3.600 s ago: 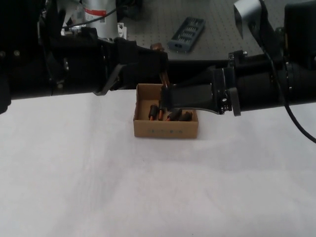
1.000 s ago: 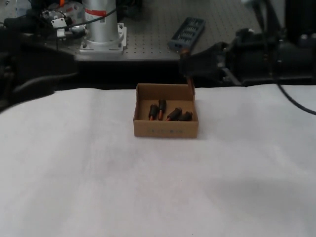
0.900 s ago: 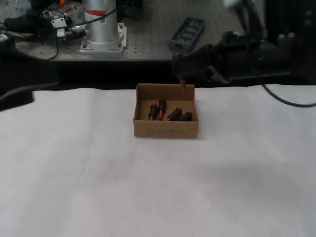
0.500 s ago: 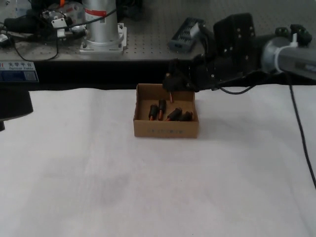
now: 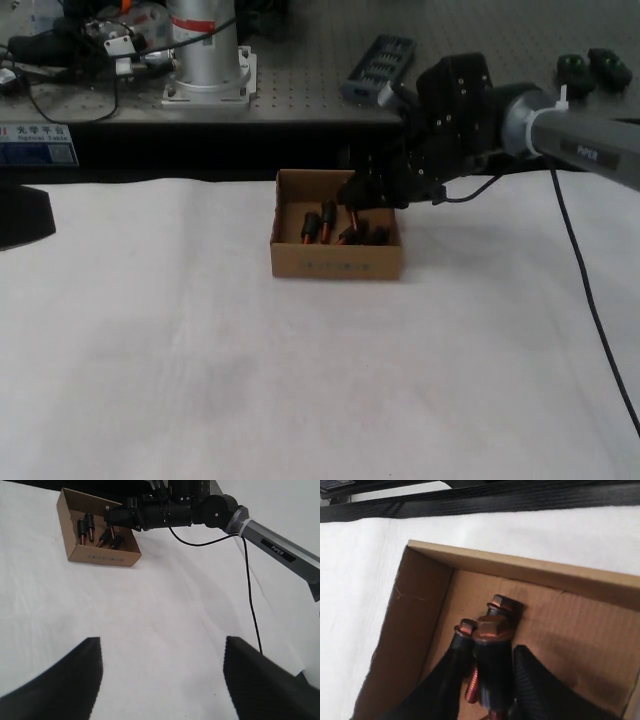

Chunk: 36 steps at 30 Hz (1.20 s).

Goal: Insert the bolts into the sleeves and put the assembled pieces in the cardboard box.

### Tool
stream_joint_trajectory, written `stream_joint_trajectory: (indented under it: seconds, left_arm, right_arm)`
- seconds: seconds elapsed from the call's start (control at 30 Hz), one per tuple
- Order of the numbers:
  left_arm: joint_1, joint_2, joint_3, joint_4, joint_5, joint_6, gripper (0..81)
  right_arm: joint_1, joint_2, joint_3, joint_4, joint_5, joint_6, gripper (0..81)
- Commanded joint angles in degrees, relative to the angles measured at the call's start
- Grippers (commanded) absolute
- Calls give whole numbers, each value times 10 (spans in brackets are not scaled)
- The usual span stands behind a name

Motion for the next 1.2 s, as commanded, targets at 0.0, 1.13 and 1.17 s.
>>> stream_joint_trajectory:
  seconds: [0.0, 1.13, 1.17]
  left_arm:
    - [0, -5, -3, 0, -7, 6, 498]
    - [0, -5, 71, 26, 14, 40, 431]
    - [-1, -5, 90, 26, 24, 40, 431]
  right_arm:
    - [-1, -9, -9, 22, -10, -5, 349]
    - [138, -607, 546, 178, 91, -140, 286]
    - [145, -638, 580, 167, 99, -121, 286]
